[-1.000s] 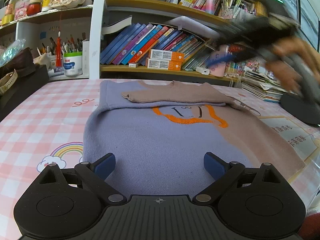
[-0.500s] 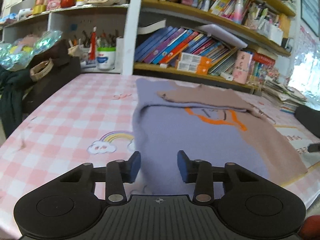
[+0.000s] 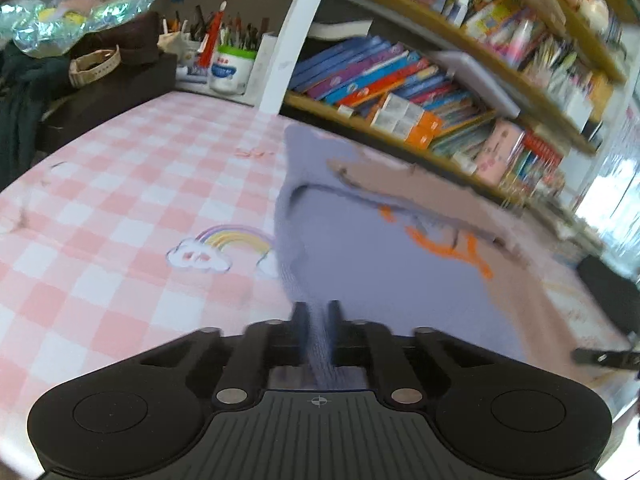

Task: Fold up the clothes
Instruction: 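Grasp the lavender side edge with the left gripper while the right gripper grasps the pink side edge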

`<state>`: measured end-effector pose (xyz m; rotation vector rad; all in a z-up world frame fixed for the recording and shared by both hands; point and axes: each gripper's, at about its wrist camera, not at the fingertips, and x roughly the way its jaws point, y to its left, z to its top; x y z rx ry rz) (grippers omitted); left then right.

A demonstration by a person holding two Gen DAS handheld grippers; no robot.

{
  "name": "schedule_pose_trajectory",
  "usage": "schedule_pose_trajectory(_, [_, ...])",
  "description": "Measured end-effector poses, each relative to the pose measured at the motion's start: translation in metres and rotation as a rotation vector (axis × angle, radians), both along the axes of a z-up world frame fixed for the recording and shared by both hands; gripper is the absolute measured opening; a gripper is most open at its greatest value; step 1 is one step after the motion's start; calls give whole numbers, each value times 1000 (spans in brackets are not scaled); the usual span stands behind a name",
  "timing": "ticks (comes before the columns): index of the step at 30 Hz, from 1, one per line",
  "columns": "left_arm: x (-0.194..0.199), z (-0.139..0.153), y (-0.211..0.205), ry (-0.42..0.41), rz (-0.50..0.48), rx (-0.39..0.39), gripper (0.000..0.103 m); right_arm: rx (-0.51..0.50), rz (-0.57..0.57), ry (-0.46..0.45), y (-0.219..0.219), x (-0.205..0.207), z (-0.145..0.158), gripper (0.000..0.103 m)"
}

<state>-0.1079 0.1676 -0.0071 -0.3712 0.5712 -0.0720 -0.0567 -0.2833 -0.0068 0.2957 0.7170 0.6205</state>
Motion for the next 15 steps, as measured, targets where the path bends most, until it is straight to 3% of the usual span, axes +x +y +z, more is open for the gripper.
schedule_pose_trajectory(3, [-3, 16, -7, -50, -42, 30, 5, 47, 19, -17, 2, 3, 5, 8])
schedule_pose_trajectory(7, [0, 8, -4, 13, -49, -5, 6, 48, 19, 22, 1, 8, 2, 8])
schedule_pose_trajectory(11, [-5, -6, 1, 75, -47, -71, 15, 62, 8, 77, -5, 9, -7, 16])
schedule_pose_trajectory(15, [-11, -10, 6, 88, -65, -137, 33, 100, 5, 142, -12, 12, -17, 23])
